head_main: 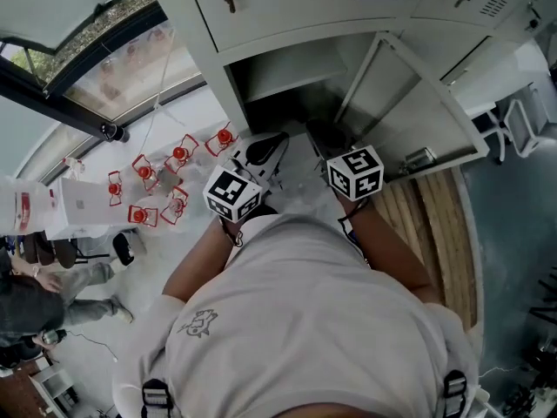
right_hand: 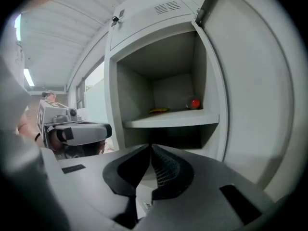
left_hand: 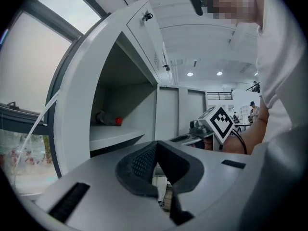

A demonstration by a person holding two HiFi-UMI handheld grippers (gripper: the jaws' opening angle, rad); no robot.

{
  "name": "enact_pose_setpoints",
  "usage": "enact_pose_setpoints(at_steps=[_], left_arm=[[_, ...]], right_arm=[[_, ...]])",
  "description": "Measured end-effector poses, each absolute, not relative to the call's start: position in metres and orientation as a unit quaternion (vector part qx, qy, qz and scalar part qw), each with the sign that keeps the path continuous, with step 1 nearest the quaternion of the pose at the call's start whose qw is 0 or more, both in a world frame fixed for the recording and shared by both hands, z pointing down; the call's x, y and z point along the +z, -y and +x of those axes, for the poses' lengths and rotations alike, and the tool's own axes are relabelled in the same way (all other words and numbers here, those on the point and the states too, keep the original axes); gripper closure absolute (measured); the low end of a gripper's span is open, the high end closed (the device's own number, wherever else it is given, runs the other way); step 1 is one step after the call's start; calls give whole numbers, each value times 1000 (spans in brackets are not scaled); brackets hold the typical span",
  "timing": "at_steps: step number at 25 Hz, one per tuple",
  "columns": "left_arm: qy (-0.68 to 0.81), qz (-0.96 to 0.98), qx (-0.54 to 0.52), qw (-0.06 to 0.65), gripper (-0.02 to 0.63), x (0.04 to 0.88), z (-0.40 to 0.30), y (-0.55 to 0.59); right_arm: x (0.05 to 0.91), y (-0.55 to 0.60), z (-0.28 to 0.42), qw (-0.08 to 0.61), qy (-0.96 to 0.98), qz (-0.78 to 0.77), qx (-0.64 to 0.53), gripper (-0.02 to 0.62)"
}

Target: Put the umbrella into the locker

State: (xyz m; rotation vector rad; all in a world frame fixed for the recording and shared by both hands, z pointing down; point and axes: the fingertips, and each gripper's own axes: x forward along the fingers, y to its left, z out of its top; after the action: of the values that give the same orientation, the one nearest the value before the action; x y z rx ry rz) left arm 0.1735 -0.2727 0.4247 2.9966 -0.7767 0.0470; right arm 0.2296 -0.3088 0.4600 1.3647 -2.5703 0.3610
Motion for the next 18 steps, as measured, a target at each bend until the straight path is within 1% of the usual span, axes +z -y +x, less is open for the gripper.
enact_pose_setpoints(at_steps=[8, 11, 15, 18], left_arm=[[249, 968, 16, 20, 595, 420, 175, 271], [245, 969, 22, 23, 595, 421, 174, 265], [240, 970, 22, 9, 595, 415, 167, 257], [235, 971, 28, 17, 595, 425, 155, 250]], right_arm=[[464, 306, 233, 109, 875, 455, 122, 548], [462, 302, 228, 109, 877, 452, 121, 548], [452, 291, 217, 120, 879, 453, 82, 548], [458, 282, 208, 116, 877, 458, 88, 548]])
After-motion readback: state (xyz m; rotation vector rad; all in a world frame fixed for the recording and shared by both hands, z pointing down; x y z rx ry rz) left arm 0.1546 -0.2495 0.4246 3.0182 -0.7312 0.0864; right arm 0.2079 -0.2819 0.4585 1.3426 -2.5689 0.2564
